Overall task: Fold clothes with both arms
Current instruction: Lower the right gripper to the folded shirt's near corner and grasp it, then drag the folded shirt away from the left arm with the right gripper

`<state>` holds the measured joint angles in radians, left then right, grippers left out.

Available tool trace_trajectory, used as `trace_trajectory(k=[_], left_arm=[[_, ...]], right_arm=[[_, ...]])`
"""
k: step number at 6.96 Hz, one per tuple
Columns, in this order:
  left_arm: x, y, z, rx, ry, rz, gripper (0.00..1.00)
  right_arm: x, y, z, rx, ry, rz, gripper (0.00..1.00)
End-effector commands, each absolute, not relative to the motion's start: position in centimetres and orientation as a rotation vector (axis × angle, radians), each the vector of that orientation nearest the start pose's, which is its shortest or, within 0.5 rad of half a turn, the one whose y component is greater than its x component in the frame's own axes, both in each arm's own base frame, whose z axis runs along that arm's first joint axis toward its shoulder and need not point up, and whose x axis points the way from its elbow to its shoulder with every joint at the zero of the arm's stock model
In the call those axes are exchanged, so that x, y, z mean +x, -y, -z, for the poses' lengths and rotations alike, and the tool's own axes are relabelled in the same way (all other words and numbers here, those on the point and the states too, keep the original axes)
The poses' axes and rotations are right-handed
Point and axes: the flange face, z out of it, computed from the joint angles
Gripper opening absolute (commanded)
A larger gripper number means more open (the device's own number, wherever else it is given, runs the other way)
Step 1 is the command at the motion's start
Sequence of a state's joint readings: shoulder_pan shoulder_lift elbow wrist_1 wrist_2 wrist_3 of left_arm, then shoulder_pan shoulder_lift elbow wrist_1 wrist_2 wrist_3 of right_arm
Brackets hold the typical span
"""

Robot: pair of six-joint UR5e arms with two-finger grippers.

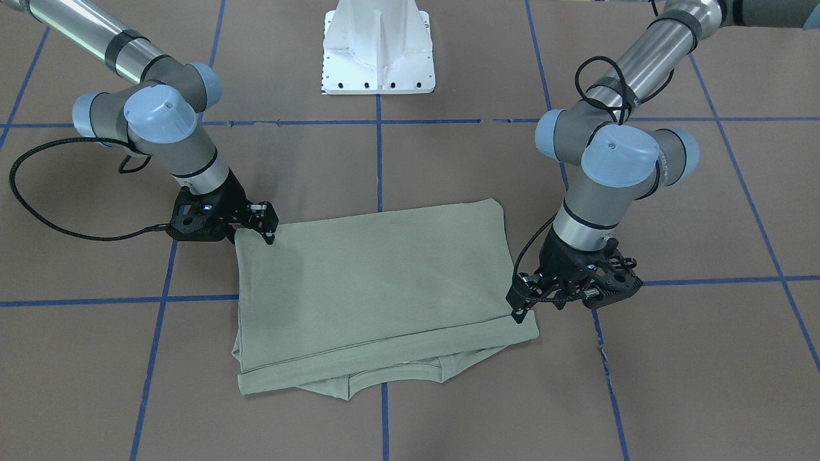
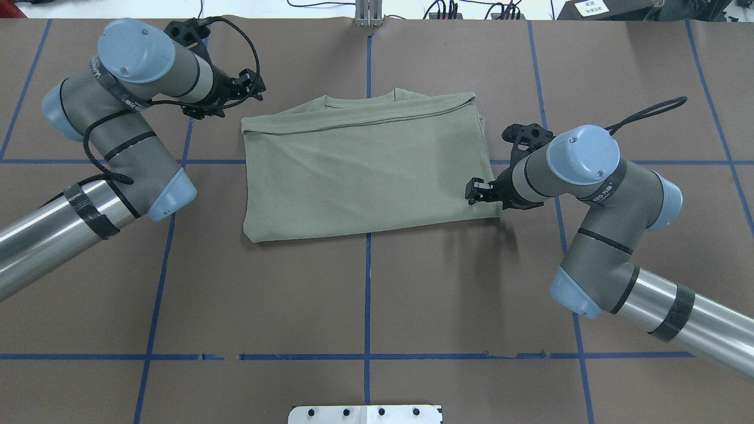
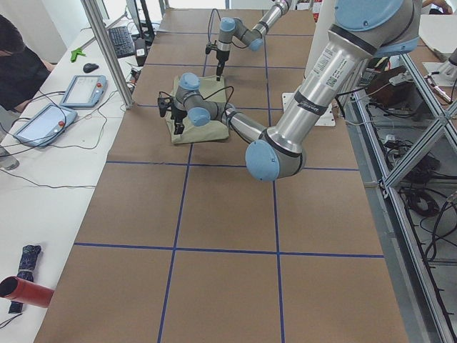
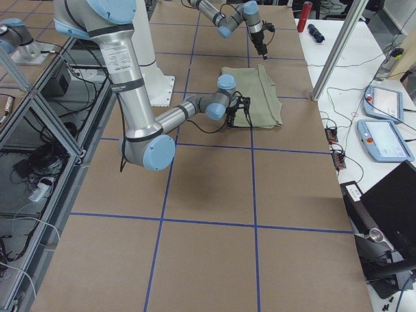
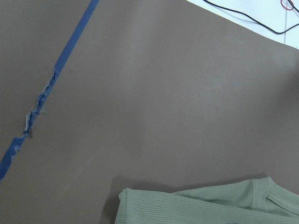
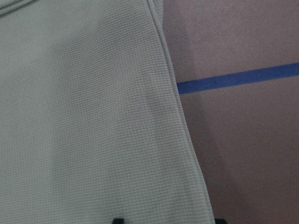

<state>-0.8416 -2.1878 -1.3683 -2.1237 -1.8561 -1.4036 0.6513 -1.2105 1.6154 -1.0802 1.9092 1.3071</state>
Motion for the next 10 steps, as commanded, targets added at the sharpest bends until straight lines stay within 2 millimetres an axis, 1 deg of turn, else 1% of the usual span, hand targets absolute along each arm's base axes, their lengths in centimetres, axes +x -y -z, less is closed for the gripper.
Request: trace_trajectory(k=[1, 3, 4, 5, 6, 8, 9, 10], left_arm=[[41.5, 62.2, -32.2, 0.237, -0.979, 0.478, 0.9], [41.5, 62.1, -32.1, 0.234, -0.982, 0.485, 0.89], [41.4, 62.0, -31.7, 0.239, -0.989, 0.482, 0.89], [41.3, 62.0, -31.5, 0.239, -0.993, 0.484, 0.89], [41.2, 61.8, -31.0, 0.242, -1.003, 0.491, 0.89], [41.2, 61.4, -30.5, 0.243, -1.012, 0.503, 0.89], [42.3, 60.6, -30.2, 0.262, -1.009, 0.503, 0.89], [43.0, 59.9, -29.9, 0.273, -1.009, 0.498, 0.89]], right_arm=[[-45.2, 47.2, -38.9, 0.106, 0.933, -0.205, 0.0], [-44.5, 47.0, -38.8, 0.107, 0.94, -0.204, 0.0], [-43.7, 46.4, -39.0, 0.107, 0.942, -0.204, 0.0], [-41.5, 44.4, -39.8, 0.104, 0.944, -0.199, 0.0], [-39.8, 40.6, -41.2, 0.083, 0.934, -0.17, 0.0], [-36.4, 32.6, -43.0, 0.017, 0.915, -0.088, 0.0], [-34.5, 28.8, -43.7, -0.05, 0.906, -0.037, 0.0], [-34.1, 25.5, -44.2, -0.104, 0.89, 0.02, 0.0]])
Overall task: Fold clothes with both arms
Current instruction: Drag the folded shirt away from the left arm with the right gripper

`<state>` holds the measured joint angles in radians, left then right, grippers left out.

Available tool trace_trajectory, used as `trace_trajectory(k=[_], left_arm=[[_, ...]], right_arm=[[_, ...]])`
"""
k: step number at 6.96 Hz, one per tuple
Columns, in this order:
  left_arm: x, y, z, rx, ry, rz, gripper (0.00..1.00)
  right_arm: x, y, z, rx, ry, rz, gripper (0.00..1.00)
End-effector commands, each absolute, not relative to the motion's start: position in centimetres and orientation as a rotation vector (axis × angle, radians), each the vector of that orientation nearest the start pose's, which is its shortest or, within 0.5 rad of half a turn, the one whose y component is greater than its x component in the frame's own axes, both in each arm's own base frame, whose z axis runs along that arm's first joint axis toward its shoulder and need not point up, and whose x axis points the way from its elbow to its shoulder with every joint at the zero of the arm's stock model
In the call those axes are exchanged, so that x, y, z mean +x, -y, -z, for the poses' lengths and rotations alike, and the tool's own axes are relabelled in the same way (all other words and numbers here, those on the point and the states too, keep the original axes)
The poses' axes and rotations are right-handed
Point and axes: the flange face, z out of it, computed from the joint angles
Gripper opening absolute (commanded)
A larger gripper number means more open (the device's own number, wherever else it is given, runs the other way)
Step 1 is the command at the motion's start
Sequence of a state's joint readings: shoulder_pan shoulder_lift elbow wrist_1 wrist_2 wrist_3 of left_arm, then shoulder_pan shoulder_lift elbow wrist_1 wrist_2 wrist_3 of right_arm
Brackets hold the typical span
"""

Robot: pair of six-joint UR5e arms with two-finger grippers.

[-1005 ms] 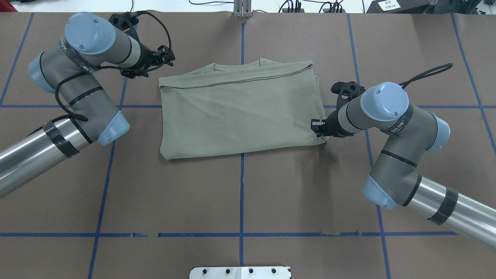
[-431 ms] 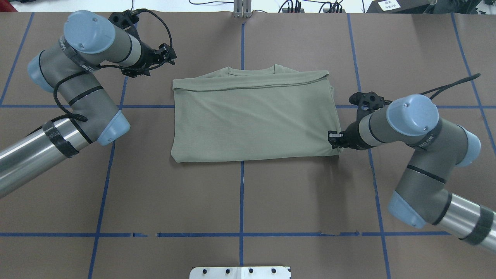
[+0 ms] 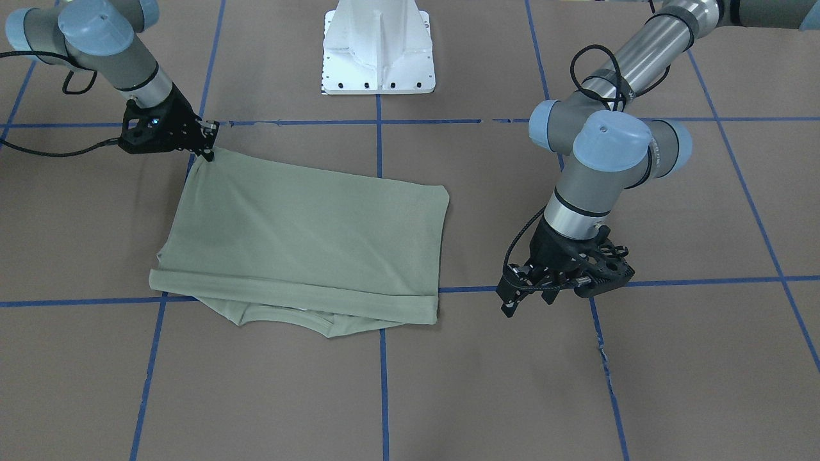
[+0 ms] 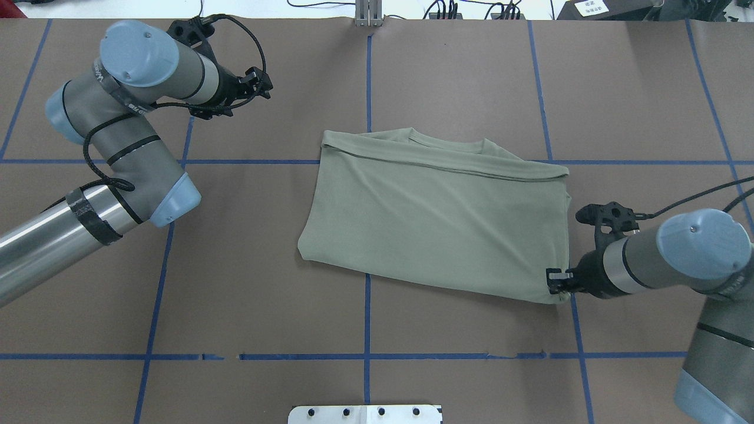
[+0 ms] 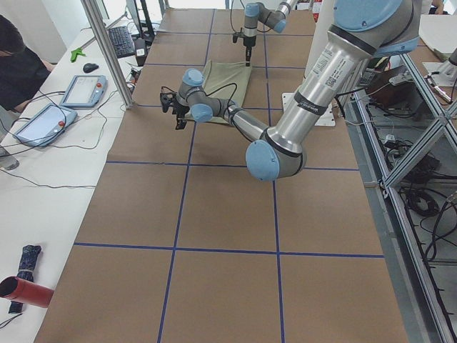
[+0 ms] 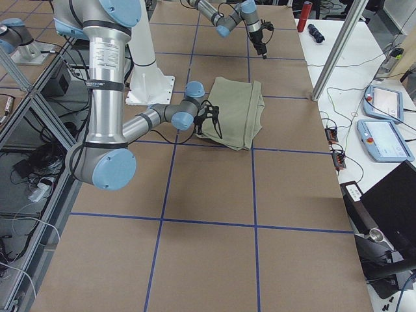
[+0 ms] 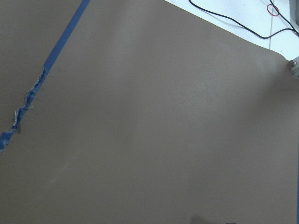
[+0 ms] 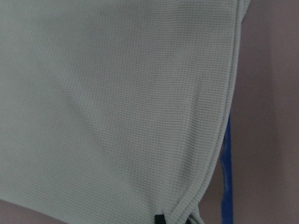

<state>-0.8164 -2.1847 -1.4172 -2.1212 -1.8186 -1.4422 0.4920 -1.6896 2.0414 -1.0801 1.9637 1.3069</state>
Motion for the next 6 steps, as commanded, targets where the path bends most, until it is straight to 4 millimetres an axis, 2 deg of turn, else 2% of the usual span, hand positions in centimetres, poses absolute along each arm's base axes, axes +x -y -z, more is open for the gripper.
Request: trace_trajectory(k=[1, 2, 3, 4, 6], left_arm=[[43.2, 59.4, -29.7, 0.28, -1.012, 0.495, 0.89], [43.6, 59.0, -29.3, 0.288, -1.018, 0.49, 0.89], [43.5, 58.9, -29.1, 0.291, -1.022, 0.489, 0.89], [43.5, 58.9, -29.1, 0.291, -1.022, 0.489, 0.89], [44.1, 58.4, -29.0, 0.282, -1.026, 0.476, 0.9]], right_arm=[[-34.9, 22.7, -44.8, -0.174, 0.878, 0.086, 0.0], [-35.8, 20.0, -45.4, -0.234, 0.862, 0.149, 0.0], [-36.2, 18.4, -45.7, -0.26, 0.85, 0.186, 0.0], [-36.1, 18.2, -45.4, -0.273, 0.863, 0.197, 0.99], [-35.3, 18.4, -43.5, -0.257, 0.897, 0.195, 1.0]])
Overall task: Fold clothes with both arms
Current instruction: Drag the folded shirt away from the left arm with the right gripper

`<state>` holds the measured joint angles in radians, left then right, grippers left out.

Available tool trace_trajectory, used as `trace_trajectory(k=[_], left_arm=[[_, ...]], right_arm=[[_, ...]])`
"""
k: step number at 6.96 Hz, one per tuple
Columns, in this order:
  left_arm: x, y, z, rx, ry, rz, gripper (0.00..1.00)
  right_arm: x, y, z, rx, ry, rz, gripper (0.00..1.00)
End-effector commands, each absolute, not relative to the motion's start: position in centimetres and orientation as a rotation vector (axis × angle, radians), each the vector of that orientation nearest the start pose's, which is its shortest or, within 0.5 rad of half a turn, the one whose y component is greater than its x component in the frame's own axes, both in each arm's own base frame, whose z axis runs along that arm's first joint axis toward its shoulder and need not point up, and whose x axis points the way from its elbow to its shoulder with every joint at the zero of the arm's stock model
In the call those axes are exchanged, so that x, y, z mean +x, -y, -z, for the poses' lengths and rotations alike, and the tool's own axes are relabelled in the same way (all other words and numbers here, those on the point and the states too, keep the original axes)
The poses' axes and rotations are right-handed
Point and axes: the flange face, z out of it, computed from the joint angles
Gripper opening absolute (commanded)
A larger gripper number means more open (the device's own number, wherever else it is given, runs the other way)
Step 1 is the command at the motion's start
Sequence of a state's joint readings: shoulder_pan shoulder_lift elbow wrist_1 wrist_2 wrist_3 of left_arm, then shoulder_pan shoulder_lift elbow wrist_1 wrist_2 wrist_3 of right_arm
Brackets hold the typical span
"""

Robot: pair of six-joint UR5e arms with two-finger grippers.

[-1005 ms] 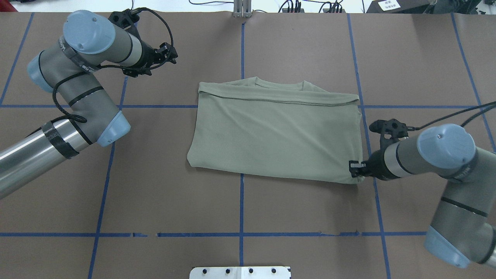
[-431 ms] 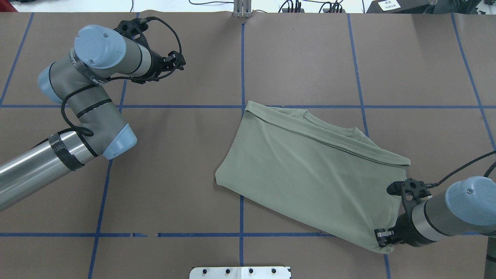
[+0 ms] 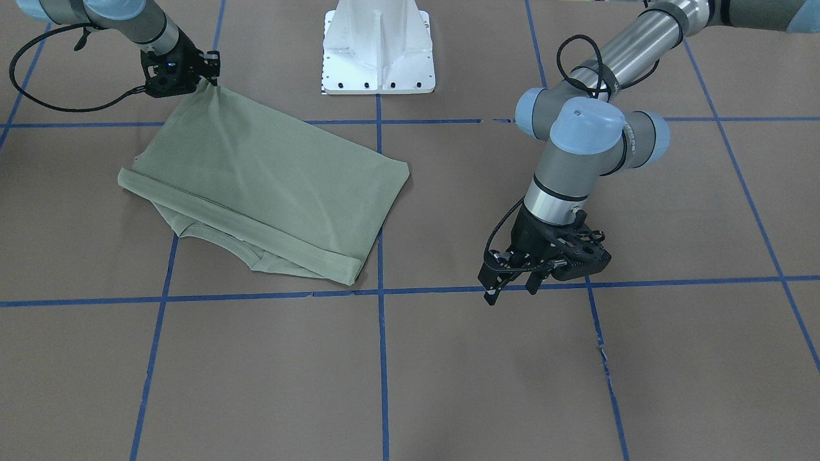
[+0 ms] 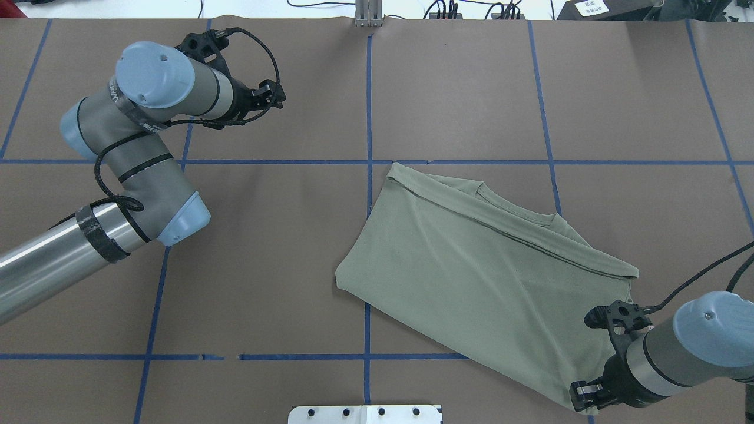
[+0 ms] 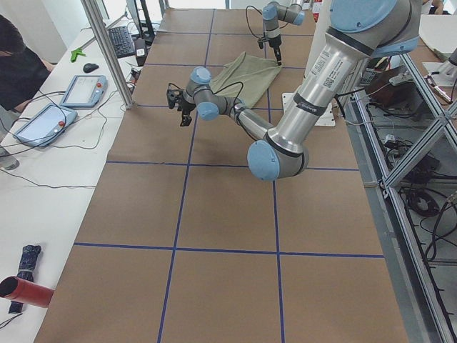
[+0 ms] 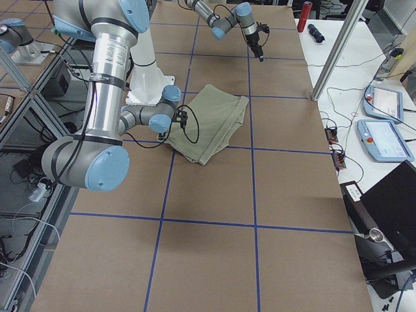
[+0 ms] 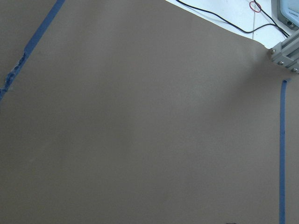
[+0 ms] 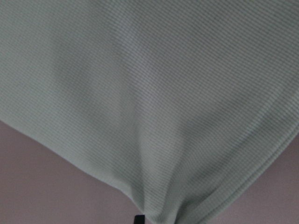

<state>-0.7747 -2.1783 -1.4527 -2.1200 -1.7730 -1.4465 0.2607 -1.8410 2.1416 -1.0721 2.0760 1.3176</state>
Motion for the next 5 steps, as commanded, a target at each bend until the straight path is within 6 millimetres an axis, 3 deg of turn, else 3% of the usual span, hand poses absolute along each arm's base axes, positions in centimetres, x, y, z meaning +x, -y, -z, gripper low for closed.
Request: trace_trajectory(k=[1, 2, 3, 4, 5], left_arm=[[44.9, 57.0, -27.9, 0.275, -1.049, 0.45, 0.9], [47.4, 52.9, -26.8, 0.227, -1.066, 0.382, 0.91], [48.6, 49.1, -25.2, 0.15, -1.097, 0.386, 0.91], [50.5, 45.2, -23.1, 0.045, -1.149, 0.396, 0.91], [53.1, 41.6, -22.6, -0.04, -1.162, 0.414, 0.91]], right_arm=[[-34.2, 20.3, -42.8, -0.227, 0.917, 0.15, 1.0], [-32.9, 22.5, -42.2, -0.192, 0.937, 0.094, 1.0], [-31.7, 25.2, -40.7, -0.141, 0.974, 0.035, 1.0], [-30.7, 28.1, -38.8, -0.081, 1.02, -0.019, 1.0], [-29.5, 30.5, -36.9, -0.023, 1.059, -0.066, 1.0]])
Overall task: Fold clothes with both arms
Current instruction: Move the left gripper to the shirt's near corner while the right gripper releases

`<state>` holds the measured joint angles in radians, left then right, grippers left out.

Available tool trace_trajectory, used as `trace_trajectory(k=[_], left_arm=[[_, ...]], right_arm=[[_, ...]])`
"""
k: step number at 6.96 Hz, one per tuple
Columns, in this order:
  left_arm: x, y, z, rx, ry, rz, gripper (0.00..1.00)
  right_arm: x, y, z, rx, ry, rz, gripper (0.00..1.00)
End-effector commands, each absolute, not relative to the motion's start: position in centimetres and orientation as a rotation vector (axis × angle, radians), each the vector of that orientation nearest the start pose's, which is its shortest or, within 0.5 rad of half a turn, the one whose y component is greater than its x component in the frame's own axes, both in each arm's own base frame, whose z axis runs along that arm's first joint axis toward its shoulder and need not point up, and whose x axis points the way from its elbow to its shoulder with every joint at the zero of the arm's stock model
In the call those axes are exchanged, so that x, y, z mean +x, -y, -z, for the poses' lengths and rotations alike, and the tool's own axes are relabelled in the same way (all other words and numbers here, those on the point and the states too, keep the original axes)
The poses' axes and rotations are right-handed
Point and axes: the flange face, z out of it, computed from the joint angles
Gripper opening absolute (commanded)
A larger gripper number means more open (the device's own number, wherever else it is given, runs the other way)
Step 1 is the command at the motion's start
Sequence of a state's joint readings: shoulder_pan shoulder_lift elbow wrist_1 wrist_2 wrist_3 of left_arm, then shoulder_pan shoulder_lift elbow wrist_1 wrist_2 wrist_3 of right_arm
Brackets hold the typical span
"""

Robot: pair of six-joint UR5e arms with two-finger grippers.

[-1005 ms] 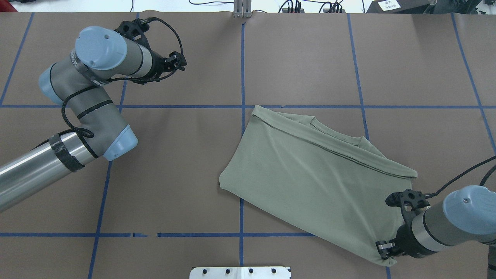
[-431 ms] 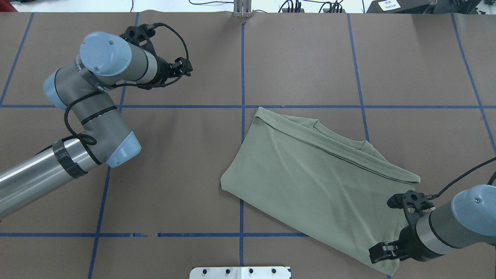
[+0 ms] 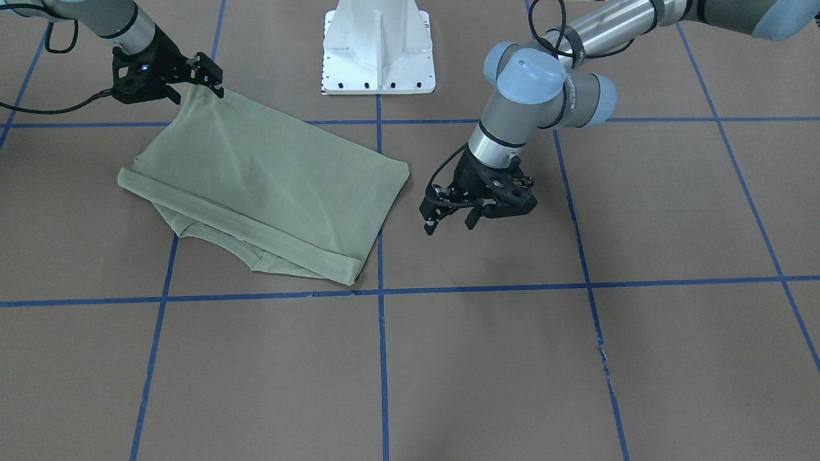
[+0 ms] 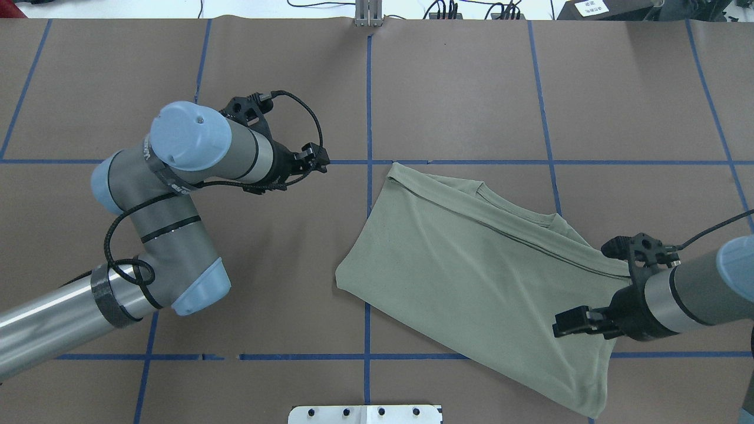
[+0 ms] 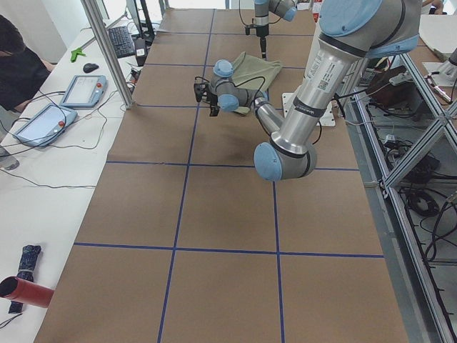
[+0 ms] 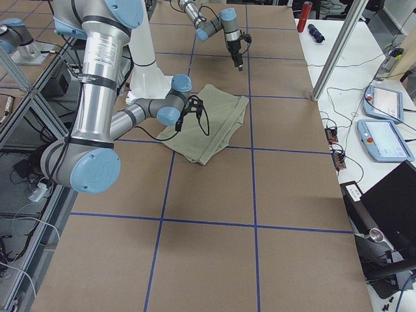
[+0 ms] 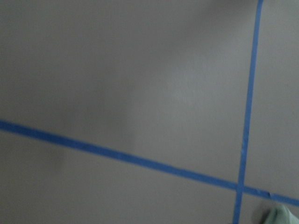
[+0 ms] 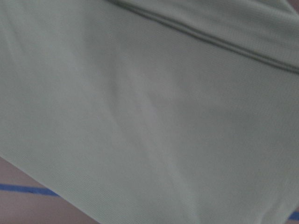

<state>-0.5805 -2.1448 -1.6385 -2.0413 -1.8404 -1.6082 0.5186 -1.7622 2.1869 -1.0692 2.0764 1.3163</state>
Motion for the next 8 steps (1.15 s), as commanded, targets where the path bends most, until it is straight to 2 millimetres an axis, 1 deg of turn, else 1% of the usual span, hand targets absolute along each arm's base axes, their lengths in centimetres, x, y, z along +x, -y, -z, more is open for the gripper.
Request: trace_trajectory(k=[1, 2, 3, 4, 5, 6, 7, 8], left_arm=[[56.0, 37.8, -22.2, -0.14, -1.164, 0.453, 0.91], [57.6, 35.6, -22.2, -0.211, -1.153, 0.492, 0.91], [58.5, 34.6, -22.2, -0.247, -1.14, 0.558, 0.89], [58.9, 34.4, -22.4, -0.255, -1.134, 0.591, 0.89], [59.7, 33.2, -22.8, -0.284, -1.105, 0.611, 0.88], [59.9, 33.4, -22.9, -0.276, -1.089, 0.63, 0.87], [60.7, 33.2, -23.4, -0.27, -1.074, 0.646, 0.87], [61.1, 33.2, -23.3, -0.272, -1.072, 0.652, 0.86]], right_arm=[[-28.1, 32.4, -35.9, 0.015, 1.08, -0.108, 1.0], [-27.9, 33.1, -35.2, 0.033, 1.094, -0.118, 1.0], [-28.3, 33.4, -35.0, 0.042, 1.097, -0.119, 1.0], [-28.7, 33.8, -34.4, 0.048, 1.108, -0.116, 1.0], [-28.7, 33.8, -34.4, 0.048, 1.108, -0.116, 1.0], [-28.8, 33.8, -34.1, 0.051, 1.115, -0.113, 1.0], [-28.8, 33.8, -34.1, 0.051, 1.115, -0.113, 1.0], [-28.8, 33.8, -34.1, 0.05, 1.116, -0.112, 1.0]])
